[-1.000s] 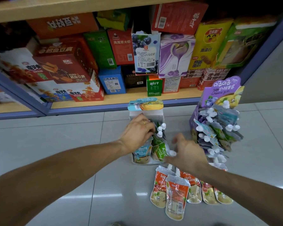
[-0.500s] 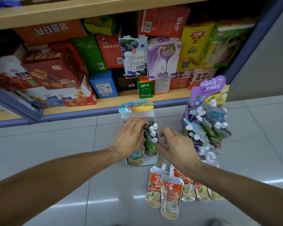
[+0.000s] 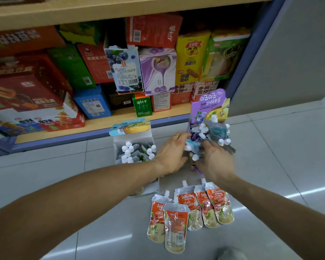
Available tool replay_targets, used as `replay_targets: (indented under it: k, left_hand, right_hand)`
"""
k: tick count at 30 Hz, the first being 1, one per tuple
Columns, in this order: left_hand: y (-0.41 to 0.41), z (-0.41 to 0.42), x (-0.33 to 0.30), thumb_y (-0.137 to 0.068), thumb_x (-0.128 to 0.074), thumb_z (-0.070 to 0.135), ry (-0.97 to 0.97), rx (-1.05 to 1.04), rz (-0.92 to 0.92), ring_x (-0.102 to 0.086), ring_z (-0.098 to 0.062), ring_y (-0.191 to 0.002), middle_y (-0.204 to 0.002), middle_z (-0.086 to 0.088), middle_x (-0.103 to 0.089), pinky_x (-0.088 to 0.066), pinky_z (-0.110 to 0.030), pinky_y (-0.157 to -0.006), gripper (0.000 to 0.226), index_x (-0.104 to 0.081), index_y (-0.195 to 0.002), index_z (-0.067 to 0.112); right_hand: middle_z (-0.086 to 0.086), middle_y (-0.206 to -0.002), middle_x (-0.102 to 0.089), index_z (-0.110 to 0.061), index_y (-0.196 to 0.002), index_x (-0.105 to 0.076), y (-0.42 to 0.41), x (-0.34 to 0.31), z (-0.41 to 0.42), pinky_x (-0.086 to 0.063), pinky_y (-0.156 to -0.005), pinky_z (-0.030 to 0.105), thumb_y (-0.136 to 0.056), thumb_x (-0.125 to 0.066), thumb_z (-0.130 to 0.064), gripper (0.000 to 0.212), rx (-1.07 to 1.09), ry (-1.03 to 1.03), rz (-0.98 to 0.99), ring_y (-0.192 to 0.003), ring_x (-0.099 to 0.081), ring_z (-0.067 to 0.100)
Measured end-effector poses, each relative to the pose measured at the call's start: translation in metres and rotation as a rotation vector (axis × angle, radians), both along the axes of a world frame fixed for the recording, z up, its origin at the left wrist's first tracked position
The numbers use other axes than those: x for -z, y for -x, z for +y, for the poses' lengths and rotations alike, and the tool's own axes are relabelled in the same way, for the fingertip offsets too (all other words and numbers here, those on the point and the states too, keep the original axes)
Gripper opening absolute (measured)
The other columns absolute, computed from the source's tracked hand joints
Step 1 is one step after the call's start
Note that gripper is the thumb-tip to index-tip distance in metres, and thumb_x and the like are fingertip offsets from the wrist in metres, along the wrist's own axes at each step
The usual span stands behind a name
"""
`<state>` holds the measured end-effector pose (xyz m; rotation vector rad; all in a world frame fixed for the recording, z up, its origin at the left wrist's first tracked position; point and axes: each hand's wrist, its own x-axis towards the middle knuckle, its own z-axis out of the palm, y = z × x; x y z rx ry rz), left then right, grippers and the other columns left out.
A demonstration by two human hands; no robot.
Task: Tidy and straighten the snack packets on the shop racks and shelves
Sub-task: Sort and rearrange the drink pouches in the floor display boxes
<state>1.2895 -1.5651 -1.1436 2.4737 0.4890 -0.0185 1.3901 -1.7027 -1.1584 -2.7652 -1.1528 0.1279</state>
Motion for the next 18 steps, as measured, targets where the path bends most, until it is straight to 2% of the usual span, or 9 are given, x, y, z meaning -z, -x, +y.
replay_targets:
  k: [3, 6, 8, 11, 13, 15, 16, 18]
  left_hand:
    - [-0.005, 0.001, 0.006, -0.085, -0.079, 0.009, 0.047, -0.051, 0.013, -0.048, -0.028, -0.136, -0.151, -0.011, -0.045, -0.038, -0.034, -0.113, 0.080, -0.036, -0.152, 0.013]
    - [-0.006, 0.005, 0.002, -0.085, -0.080, 0.008, 0.123, -0.102, -0.032, -0.050, -0.027, -0.136, -0.152, -0.010, -0.045, -0.041, -0.035, -0.114, 0.079, -0.037, -0.151, 0.014]
    - [-0.006, 0.006, -0.003, -0.085, -0.080, 0.009, 0.191, -0.146, -0.116, -0.048, -0.024, -0.140, -0.153, -0.008, -0.045, -0.039, -0.032, -0.116, 0.083, -0.034, -0.153, 0.015]
    - [0.001, 0.009, -0.020, -0.081, -0.085, 0.023, 0.287, -0.199, -0.234, -0.039, -0.013, -0.144, -0.157, -0.001, -0.042, -0.032, -0.023, -0.116, 0.097, -0.024, -0.158, 0.018]
    - [0.010, 0.012, -0.036, -0.080, -0.085, 0.023, 0.448, -0.206, -0.253, -0.046, -0.007, -0.138, -0.150, 0.005, -0.050, -0.039, -0.018, -0.110, 0.093, -0.029, -0.154, 0.023]
    - [0.024, 0.013, -0.055, -0.084, -0.082, 0.015, 0.729, -0.225, -0.204, -0.063, -0.012, -0.121, -0.132, 0.003, -0.066, -0.053, -0.019, -0.096, 0.069, -0.047, -0.142, 0.022]
    - [0.031, 0.014, -0.063, -0.086, -0.080, 0.013, 0.872, -0.225, -0.176, -0.068, -0.017, -0.115, -0.124, 0.000, -0.072, -0.057, -0.024, -0.092, 0.056, -0.055, -0.136, 0.021]
    - [0.045, 0.014, -0.071, -0.092, -0.074, 0.012, 1.103, -0.265, -0.130, -0.074, -0.021, -0.106, -0.116, -0.004, -0.077, -0.060, -0.032, -0.089, 0.037, -0.063, -0.127, 0.021]
  right_hand:
    - [0.001, -0.116, -0.066, -0.020, -0.116, -0.059, -0.005, 0.005, 0.003, -0.051, -0.070, 0.035, -0.079, -0.077, -0.038, 0.045, -0.015, 0.029, 0.004, -0.097, -0.069, 0.030]
    - [0.001, -0.091, -0.071, -0.017, -0.098, -0.067, -0.014, 0.003, 0.000, -0.049, -0.055, 0.032, -0.078, -0.082, -0.022, 0.025, -0.104, 0.010, -0.172, -0.073, -0.071, 0.030]
    - [0.003, -0.077, -0.070, -0.016, -0.086, -0.067, -0.021, -0.007, -0.003, -0.045, -0.048, 0.030, -0.080, -0.083, -0.022, 0.018, -0.174, -0.069, -0.271, -0.060, -0.068, 0.030]
    - [0.004, -0.076, -0.070, -0.015, -0.080, -0.064, -0.025, -0.042, -0.003, -0.034, -0.053, 0.028, -0.088, -0.076, -0.029, 0.020, -0.267, -0.253, -0.203, -0.061, -0.064, 0.029]
    - [-0.009, -0.069, -0.067, -0.024, -0.077, -0.063, -0.019, -0.080, -0.001, -0.034, -0.052, 0.026, -0.085, -0.080, -0.030, 0.020, -0.268, -0.390, 0.036, -0.057, -0.058, 0.014]
    - [-0.019, -0.072, -0.071, -0.033, -0.080, -0.066, -0.015, -0.109, 0.003, -0.048, -0.055, 0.019, -0.083, -0.083, -0.023, 0.020, -0.234, -0.557, 0.505, -0.064, -0.066, 0.003]
    - [-0.019, -0.079, -0.076, -0.031, -0.087, -0.071, -0.013, -0.115, 0.005, -0.055, -0.060, 0.019, -0.083, -0.083, -0.017, 0.019, -0.199, -0.632, 0.743, -0.073, -0.072, 0.003]
    - [-0.004, -0.096, -0.080, -0.018, -0.104, -0.074, -0.010, -0.110, 0.012, -0.062, -0.068, 0.031, -0.083, -0.083, -0.013, 0.024, -0.076, -0.722, 1.006, -0.087, -0.077, 0.019]
